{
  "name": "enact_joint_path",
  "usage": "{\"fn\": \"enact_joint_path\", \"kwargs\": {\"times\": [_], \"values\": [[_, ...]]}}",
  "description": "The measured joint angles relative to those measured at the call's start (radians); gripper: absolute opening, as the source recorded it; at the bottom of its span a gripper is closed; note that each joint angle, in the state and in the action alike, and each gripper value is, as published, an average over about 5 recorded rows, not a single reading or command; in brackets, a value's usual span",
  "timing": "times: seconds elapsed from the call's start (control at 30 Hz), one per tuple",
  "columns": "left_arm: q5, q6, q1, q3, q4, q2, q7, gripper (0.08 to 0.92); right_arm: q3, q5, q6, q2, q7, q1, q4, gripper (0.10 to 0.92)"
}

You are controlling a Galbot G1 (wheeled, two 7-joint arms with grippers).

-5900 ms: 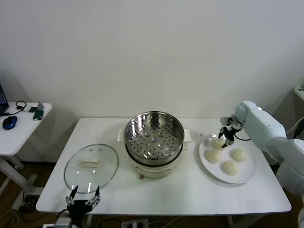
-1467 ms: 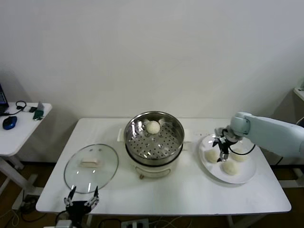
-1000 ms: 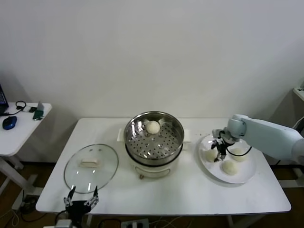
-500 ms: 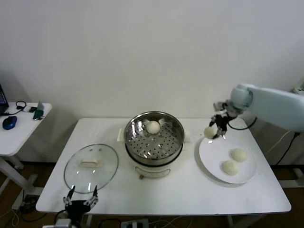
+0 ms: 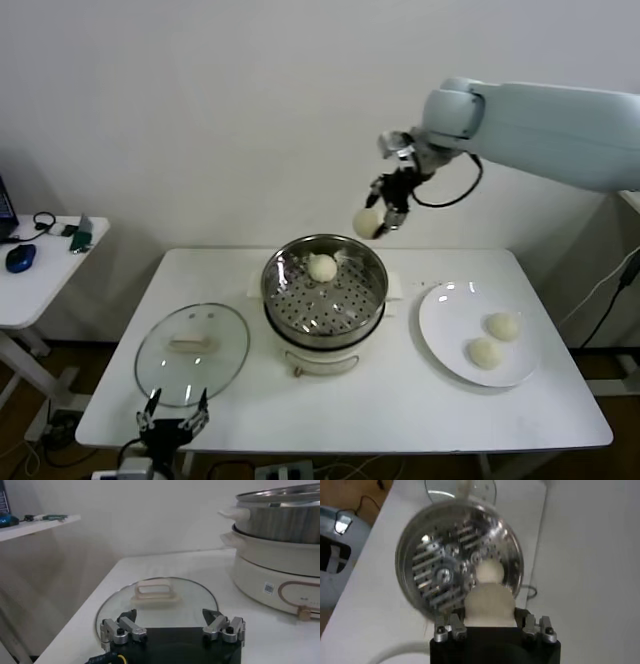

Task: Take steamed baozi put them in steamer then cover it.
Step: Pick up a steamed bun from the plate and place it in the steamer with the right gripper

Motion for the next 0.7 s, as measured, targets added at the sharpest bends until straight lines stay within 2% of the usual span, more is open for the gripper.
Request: {"fn": "enact_joint_path", "kwargs": {"times": [0.33,0.7], "values": [[0.001,0.004,-0.002,-0.004,-0.004,-0.005,-0.001,0.823,0.004,-0.018,-0.038,0.158,0.071,-0.122,-0.041,0.653],[0.001,-0.002,0.003,-0.004,0.002,-0.007,-0.003,0.823,0.006,-0.082,-0.060,0.255,0.136,-0.259,-0.124,0.656]]}}
